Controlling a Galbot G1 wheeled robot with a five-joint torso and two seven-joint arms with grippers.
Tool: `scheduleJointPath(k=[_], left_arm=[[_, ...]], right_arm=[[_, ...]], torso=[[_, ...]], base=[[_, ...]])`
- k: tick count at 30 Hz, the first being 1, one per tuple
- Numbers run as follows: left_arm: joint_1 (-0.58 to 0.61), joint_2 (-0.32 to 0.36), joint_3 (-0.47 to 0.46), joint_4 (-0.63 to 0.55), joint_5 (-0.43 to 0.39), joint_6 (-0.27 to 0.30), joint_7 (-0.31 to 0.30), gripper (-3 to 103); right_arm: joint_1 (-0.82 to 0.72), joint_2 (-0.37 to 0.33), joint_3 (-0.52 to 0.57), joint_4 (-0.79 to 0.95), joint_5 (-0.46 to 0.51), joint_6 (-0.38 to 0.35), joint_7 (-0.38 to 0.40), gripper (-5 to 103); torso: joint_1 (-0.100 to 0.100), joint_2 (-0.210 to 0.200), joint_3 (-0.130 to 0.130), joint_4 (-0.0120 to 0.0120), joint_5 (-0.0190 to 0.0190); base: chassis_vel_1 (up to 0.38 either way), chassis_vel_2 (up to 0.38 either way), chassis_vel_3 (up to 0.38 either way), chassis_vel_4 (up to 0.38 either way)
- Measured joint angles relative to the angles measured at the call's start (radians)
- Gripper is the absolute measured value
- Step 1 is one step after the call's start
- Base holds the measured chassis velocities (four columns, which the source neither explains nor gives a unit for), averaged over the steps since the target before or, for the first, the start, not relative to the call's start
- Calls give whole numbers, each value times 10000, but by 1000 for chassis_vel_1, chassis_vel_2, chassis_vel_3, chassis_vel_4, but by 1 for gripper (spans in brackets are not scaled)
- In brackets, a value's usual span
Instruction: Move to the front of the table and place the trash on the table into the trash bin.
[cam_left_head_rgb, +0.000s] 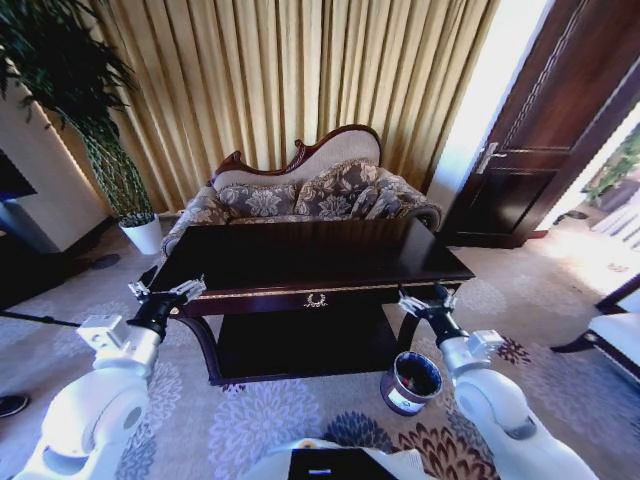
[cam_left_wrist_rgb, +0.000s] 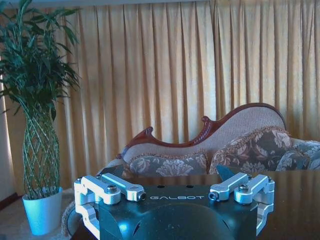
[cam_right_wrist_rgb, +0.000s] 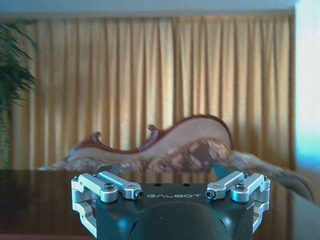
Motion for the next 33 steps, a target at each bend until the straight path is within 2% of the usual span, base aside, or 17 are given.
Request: scheduleJointPath(k=[9, 20, 33], left_arm=[[120, -13, -152, -6, -21, -30, 45, 100], [160, 41, -167, -12, -1, -22, 53, 100], [206, -25, -152, -15, 17, -8, 58, 100]], right_arm=[[-269, 64, 120, 806, 2, -598, 13, 100], [-508, 255, 318, 999, -50, -594, 26, 100], [-812, 433, 533, 1150, -124, -489, 27, 100]], torso=[[0, -1, 1, 0, 2], [2, -2, 2, 0, 1], [-4, 1, 0, -1, 2]], base=[[0, 0, 0, 0], [81, -66, -85, 83], [184, -197, -181, 189]])
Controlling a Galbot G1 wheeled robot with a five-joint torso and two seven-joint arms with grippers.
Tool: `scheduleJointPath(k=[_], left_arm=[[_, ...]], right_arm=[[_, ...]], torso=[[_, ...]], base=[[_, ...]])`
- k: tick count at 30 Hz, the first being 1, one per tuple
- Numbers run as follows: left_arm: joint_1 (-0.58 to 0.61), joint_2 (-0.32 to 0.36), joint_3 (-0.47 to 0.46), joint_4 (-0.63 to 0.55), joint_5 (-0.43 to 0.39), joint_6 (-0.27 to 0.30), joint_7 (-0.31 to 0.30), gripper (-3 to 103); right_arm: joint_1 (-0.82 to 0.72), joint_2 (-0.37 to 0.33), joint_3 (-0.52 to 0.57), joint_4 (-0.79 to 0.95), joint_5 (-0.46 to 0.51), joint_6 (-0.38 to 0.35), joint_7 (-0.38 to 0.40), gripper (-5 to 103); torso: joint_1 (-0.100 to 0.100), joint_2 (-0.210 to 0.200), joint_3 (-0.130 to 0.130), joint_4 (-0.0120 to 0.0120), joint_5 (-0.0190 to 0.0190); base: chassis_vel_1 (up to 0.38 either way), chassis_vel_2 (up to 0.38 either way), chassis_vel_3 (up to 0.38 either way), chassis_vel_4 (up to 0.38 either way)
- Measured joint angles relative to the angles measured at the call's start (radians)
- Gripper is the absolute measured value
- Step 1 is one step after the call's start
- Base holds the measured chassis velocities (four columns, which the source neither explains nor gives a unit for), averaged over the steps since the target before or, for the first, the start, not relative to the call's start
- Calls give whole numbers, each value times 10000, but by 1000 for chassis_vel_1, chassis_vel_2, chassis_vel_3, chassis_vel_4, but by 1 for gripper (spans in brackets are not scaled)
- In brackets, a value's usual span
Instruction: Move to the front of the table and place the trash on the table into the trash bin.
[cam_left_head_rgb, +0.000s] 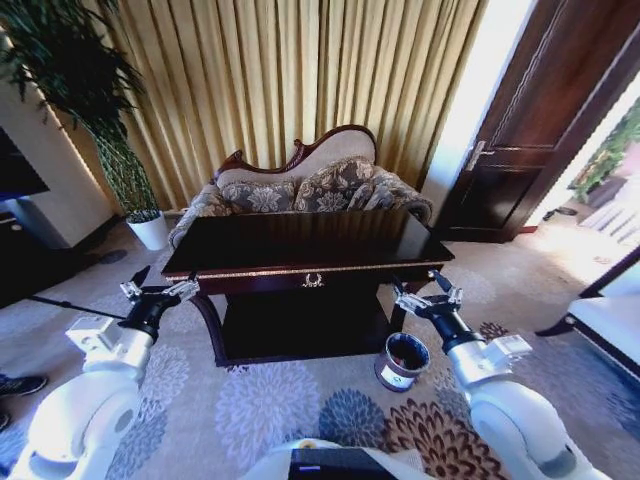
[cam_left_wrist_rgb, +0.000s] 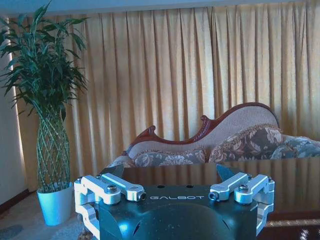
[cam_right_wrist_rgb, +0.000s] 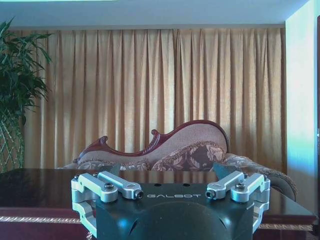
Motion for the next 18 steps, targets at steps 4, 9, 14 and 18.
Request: scheduleJointPath(k=[4, 9, 14, 18], left_arm=[[16, -6, -19, 0, 1, 0, 2, 100], [20, -6, -31, 0, 2, 0, 5, 100], [20, -11, -33, 1, 2, -2, 9, 100], [19, -24, -18, 2, 2, -2, 10, 100]], right_arm=[[-35, 26, 24, 28, -10, 10, 0, 100], [-156, 105, 48, 45, -127, 181, 0, 100], [-259, 163, 127, 63, -151, 221, 0, 100], [-273, 175, 159, 76, -152, 234, 0, 100]], torso=[[2, -1, 1, 0, 0], [5, -2, 1, 1, -3], [4, -1, 1, 0, 1], [4, -2, 1, 2, -1]], base=[[164, -193, -159, 171], [173, -172, -205, 167], [175, -196, -178, 190], [200, -206, -181, 203]])
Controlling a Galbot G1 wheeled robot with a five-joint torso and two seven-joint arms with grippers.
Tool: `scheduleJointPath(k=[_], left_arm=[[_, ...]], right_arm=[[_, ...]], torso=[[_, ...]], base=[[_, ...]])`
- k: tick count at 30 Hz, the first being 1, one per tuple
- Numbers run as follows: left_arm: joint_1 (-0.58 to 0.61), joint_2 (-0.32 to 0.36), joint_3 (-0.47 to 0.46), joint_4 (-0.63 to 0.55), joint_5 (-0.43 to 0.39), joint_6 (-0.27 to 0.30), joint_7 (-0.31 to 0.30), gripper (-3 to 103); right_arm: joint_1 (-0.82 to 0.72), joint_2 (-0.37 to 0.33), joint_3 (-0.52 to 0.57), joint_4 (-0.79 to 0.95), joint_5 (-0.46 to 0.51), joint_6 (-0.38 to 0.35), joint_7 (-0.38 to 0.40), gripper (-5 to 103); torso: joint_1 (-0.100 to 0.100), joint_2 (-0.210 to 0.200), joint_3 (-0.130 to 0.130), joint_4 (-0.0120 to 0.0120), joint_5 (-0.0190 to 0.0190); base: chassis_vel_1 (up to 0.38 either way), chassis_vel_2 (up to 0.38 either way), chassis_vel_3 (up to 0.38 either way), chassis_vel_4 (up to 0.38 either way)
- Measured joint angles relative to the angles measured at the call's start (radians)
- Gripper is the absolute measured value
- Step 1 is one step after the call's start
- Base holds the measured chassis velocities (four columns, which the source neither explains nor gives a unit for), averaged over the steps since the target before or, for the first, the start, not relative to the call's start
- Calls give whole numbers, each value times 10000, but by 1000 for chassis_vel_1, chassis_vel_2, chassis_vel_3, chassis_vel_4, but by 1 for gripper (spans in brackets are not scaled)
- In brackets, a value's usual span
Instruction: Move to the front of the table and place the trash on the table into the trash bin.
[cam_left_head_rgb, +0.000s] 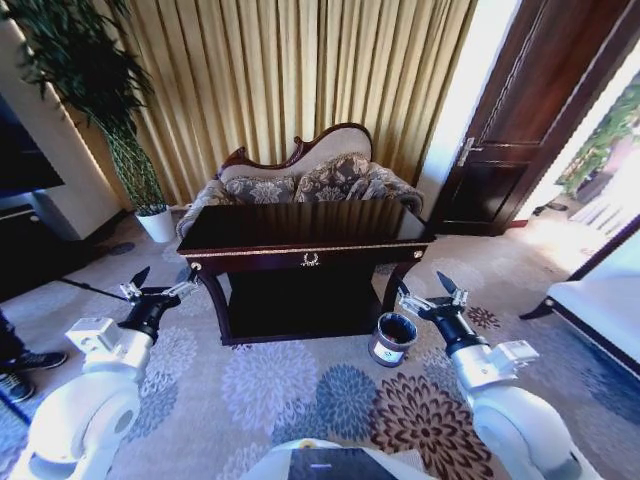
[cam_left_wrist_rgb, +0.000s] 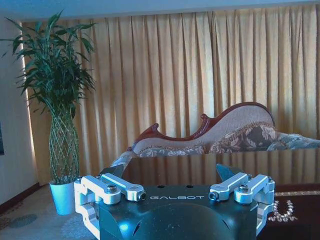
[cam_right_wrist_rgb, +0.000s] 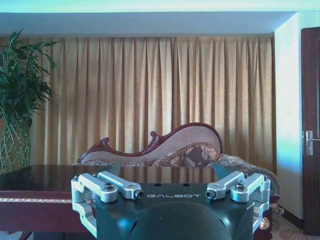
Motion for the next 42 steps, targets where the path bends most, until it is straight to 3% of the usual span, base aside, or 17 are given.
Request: scheduleJointPath(k=[42], left_arm=[[1, 1, 15, 1, -24, -30, 89, 100]], right_arm=[[-61, 22, 86, -100, 27, 167, 6, 100]], torso=[[0, -1, 0, 0, -2]], base=[[175, -183, -184, 185]])
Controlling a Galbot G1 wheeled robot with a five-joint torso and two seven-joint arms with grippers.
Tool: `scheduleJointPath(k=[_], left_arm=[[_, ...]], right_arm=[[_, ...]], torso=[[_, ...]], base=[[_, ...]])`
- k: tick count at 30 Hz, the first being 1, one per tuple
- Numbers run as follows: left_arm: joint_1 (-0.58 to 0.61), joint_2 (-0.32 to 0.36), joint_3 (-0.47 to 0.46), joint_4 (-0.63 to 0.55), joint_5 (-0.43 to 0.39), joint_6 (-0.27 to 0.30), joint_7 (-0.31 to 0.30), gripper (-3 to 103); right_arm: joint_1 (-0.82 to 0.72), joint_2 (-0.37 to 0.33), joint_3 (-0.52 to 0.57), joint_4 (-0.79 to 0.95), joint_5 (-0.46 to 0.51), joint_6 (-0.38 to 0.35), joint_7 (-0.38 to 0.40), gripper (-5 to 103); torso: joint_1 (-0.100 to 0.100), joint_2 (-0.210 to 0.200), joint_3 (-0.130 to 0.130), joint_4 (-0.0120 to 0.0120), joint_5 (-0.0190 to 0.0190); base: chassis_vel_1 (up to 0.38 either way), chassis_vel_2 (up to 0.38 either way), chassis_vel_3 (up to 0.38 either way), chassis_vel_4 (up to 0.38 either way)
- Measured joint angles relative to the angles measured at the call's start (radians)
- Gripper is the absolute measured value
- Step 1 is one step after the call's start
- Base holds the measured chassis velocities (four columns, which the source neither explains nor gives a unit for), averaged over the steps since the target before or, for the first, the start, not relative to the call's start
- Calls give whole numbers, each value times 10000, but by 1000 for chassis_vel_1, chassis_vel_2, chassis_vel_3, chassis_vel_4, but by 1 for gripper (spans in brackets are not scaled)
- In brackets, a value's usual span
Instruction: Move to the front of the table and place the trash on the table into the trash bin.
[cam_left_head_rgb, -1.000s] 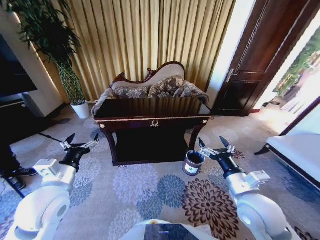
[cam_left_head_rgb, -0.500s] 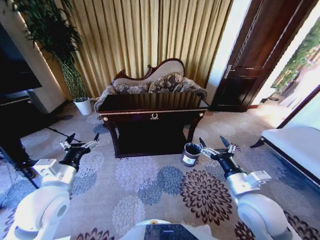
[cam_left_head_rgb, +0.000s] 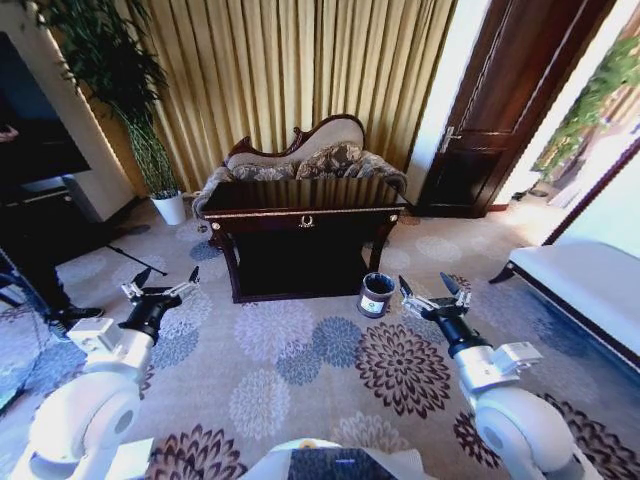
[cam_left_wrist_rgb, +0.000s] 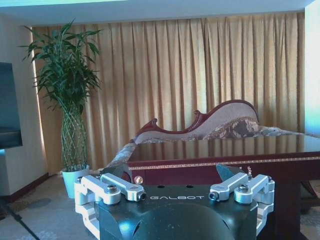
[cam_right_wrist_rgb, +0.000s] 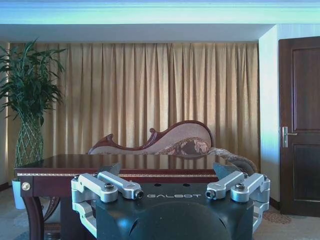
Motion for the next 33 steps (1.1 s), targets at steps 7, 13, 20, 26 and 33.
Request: scheduleJointPath(k=[7, 13, 20, 26, 33], left_arm=[[-2, -47, 6, 0, -5, 0, 9, 100], [58, -286, 73, 0, 1, 0, 6, 100], [54, -849, 142, 0, 146, -5, -60, 100], [86, -831, -1, 0, 371, -303, 58, 100], [115, -761, 59, 0, 617, -607, 166, 100]], right_arm=[[28, 19, -54, -134, -14, 211, -4, 100], [189, 139, -84, -438, -9, 351, 2, 100], [272, 324, -91, -805, -199, 621, 216, 100], [276, 349, -102, -837, -270, 621, 325, 100], [277, 349, -106, -837, -273, 614, 326, 100]], torso=[[-10, 8, -6, -2, 2], [8, -5, 4, -1, 7], [4, -4, 1, -2, 1], [0, 0, 0, -2, 3], [-1, 1, 0, -1, 2]], base=[[179, -145, -168, 152], [20, -7, -39, 20], [-17, 5, 11, -5], [0, 0, 0, 0], [0, 0, 0, 0]])
